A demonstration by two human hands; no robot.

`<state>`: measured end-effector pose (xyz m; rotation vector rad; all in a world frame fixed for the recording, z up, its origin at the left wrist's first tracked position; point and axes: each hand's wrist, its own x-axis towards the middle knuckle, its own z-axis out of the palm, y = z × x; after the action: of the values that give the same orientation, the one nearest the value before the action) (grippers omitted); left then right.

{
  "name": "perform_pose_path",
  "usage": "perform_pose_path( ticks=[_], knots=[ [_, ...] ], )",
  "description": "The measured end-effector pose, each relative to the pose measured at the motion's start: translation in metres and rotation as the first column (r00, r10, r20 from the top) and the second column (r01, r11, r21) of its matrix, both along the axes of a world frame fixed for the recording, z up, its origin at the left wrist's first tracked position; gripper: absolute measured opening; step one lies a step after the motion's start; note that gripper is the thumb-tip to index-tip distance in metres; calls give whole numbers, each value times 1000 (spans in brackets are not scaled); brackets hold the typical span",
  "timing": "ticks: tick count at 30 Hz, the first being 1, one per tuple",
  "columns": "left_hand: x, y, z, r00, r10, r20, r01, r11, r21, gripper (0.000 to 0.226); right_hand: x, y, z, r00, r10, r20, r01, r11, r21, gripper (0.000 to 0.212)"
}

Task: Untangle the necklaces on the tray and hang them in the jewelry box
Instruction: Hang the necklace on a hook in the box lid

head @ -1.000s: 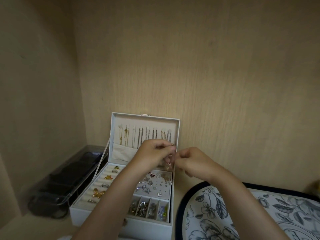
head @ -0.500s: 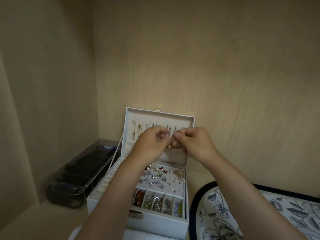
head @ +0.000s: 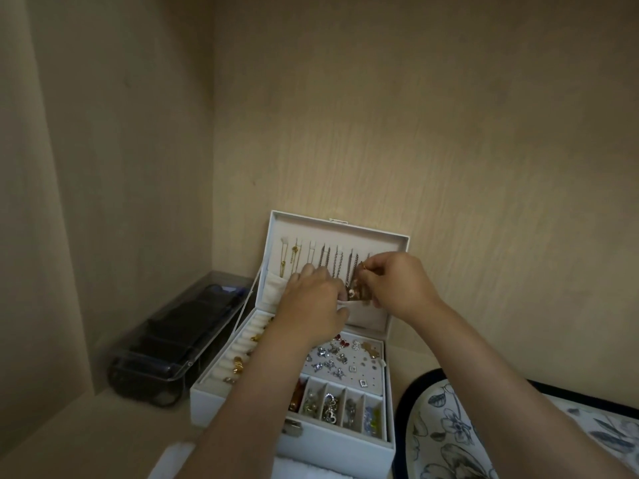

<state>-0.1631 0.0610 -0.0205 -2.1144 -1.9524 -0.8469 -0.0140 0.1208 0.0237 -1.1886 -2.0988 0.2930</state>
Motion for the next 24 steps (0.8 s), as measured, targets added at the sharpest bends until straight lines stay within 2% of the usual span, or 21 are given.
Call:
perform_pose_path(
  ticks=[2,4,7,9,11,14,17,19,22,24],
  knots=[
    [1,0,1,1000,-9,5,9,1000,1,20,1,0,-5,991,-7,131,1,999,50,14],
    [1,1,2,1000,-16,23,16,1000,-13,19,2,-3,-9,965,-4,263,-16,997,72,19],
    [1,1,3,999,-16,43,17,1000,-23,17,6,-8,-11,962,17,272,-50,992,114,28],
    [1,1,3,999,-17,42,17,1000,-17,18,11,-12,-11,958,21,285,-75,981,181,25],
    [1,2,3,999,-18,44,19,1000,-9,18,13,-16,-13,917,5,398,-92,976,199,18],
    [1,3,2,999,-15,45,16,1000,-5,22,12,-18,-18,868,7,497,-88,986,141,22],
    [0,2,3,999,-16,44,17,1000,-19,27,13,-18,-16,881,32,472,-105,986,128,24],
    [-2,0,7,996,-39,78,40,999,-3,32,19,-19,-10,928,17,373,-97,976,197,25],
    [-7,-4,16,986,-75,149,58,992,115,35,30,-21,3,978,-54,199,-18,939,345,29],
    [-10,-6,24,985,-69,157,34,976,214,38,35,-20,13,982,-103,157,33,917,397,38]
  ],
)
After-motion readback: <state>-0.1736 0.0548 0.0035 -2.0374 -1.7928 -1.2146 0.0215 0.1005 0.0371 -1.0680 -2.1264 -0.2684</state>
